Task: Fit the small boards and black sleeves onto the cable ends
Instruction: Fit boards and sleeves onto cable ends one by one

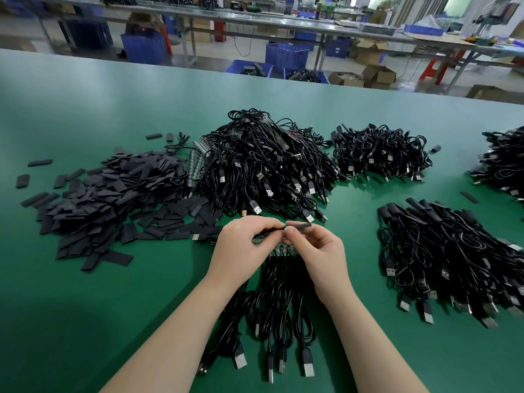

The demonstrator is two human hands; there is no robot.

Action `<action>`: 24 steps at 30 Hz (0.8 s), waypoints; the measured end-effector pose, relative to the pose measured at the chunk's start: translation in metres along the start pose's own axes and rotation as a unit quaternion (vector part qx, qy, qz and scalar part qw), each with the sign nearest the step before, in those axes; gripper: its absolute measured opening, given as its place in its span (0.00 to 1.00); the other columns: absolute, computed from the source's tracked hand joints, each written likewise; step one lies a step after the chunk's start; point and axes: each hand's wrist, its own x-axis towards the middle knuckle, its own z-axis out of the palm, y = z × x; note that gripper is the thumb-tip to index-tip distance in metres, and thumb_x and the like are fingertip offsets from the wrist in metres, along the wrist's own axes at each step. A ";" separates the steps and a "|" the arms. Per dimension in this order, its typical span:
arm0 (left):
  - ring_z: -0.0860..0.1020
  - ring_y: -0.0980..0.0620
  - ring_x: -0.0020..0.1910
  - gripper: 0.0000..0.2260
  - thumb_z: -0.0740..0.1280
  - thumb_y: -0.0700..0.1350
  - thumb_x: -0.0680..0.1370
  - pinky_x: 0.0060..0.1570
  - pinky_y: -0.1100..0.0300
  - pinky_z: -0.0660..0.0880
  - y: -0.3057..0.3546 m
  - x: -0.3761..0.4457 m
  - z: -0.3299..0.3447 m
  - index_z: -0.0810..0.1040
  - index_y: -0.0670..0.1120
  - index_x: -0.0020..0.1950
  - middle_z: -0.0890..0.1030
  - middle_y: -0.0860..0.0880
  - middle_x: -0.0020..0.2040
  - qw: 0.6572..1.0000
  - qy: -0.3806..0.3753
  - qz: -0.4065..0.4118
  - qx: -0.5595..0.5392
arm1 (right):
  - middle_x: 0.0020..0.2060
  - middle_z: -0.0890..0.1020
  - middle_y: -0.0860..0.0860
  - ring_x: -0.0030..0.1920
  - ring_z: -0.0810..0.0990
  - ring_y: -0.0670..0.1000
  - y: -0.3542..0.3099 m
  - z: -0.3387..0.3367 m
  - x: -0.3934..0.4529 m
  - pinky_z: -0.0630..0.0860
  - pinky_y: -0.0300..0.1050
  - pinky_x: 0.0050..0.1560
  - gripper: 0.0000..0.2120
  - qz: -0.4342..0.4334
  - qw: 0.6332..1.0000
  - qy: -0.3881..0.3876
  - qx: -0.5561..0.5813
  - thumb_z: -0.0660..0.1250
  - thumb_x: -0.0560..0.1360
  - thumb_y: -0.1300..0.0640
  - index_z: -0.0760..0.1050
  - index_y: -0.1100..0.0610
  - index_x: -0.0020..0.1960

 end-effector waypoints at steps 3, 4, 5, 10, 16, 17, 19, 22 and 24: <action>0.80 0.63 0.49 0.07 0.74 0.42 0.74 0.53 0.55 0.78 -0.001 0.000 0.000 0.85 0.52 0.49 0.80 0.66 0.44 1.000 0.001 0.002 -0.001 | 0.43 0.87 0.53 0.45 0.85 0.48 -0.002 0.001 0.000 0.79 0.37 0.48 0.06 0.003 1.000 -0.005 0.004 0.73 0.75 0.61 0.86 0.51 0.44; 0.80 0.63 0.48 0.07 0.73 0.43 0.74 0.52 0.55 0.78 -0.001 0.000 0.000 0.85 0.52 0.49 0.80 0.67 0.44 1.000 0.002 0.004 -0.003 | 0.43 0.87 0.52 0.45 0.85 0.48 -0.002 0.001 0.000 0.79 0.36 0.47 0.06 0.005 1.000 -0.005 0.002 0.73 0.75 0.61 0.87 0.51 0.44; 0.80 0.62 0.48 0.06 0.73 0.44 0.74 0.52 0.55 0.78 -0.001 0.000 0.000 0.85 0.52 0.49 0.80 0.68 0.44 1.000 0.002 0.007 -0.003 | 0.44 0.87 0.51 0.46 0.85 0.47 -0.003 0.001 0.000 0.79 0.36 0.47 0.07 0.006 1.000 -0.003 0.002 0.73 0.75 0.61 0.87 0.51 0.43; 0.79 0.64 0.47 0.05 0.71 0.47 0.73 0.50 0.59 0.77 0.004 0.000 0.002 0.84 0.54 0.48 0.79 0.70 0.43 1.000 0.009 0.021 -0.009 | 0.45 0.87 0.49 0.43 0.84 0.42 -0.005 0.002 -0.001 0.77 0.32 0.43 0.10 0.002 1.000 0.003 0.012 0.72 0.76 0.62 0.86 0.53 0.38; 0.81 0.62 0.48 0.06 0.71 0.46 0.73 0.51 0.53 0.78 0.005 -0.001 0.001 0.86 0.53 0.48 0.84 0.62 0.44 1.000 0.014 0.014 -0.024 | 0.44 0.87 0.48 0.43 0.84 0.42 -0.005 0.003 0.000 0.77 0.32 0.43 0.09 0.007 1.000 -0.001 0.006 0.72 0.76 0.62 0.86 0.52 0.39; 0.81 0.62 0.48 0.06 0.71 0.46 0.73 0.52 0.53 0.78 0.005 -0.001 0.001 0.86 0.53 0.49 0.84 0.61 0.45 1.000 0.014 0.015 -0.020 | 0.44 0.87 0.49 0.42 0.84 0.42 -0.005 0.003 0.000 0.77 0.32 0.43 0.09 0.008 1.000 -0.002 0.004 0.72 0.76 0.62 0.86 0.52 0.39; 0.81 0.63 0.48 0.07 0.70 0.47 0.74 0.52 0.51 0.78 0.005 -0.001 0.001 0.86 0.53 0.49 0.84 0.60 0.45 1.000 0.014 0.019 -0.010 | 0.42 0.87 0.50 0.42 0.84 0.43 -0.004 0.003 0.000 0.77 0.33 0.43 0.08 0.009 1.000 -0.004 0.001 0.72 0.76 0.61 0.86 0.52 0.40; 0.80 0.63 0.48 0.07 0.71 0.46 0.74 0.52 0.51 0.78 0.005 -0.001 0.000 0.86 0.52 0.50 0.84 0.60 0.45 1.000 0.014 0.021 -0.004 | 0.41 0.86 0.55 0.41 0.82 0.46 -0.003 0.001 0.001 0.79 0.36 0.44 0.06 0.011 1.000 -0.003 -0.020 0.73 0.76 0.59 0.86 0.52 0.41; 0.80 0.63 0.47 0.07 0.71 0.45 0.74 0.51 0.51 0.78 0.005 -0.002 0.000 0.86 0.51 0.50 0.85 0.59 0.44 0.999 0.021 0.030 0.001 | 0.41 0.85 0.58 0.41 0.81 0.47 -0.002 0.001 0.001 0.78 0.37 0.44 0.06 0.012 0.999 -0.001 -0.030 0.73 0.76 0.58 0.85 0.52 0.41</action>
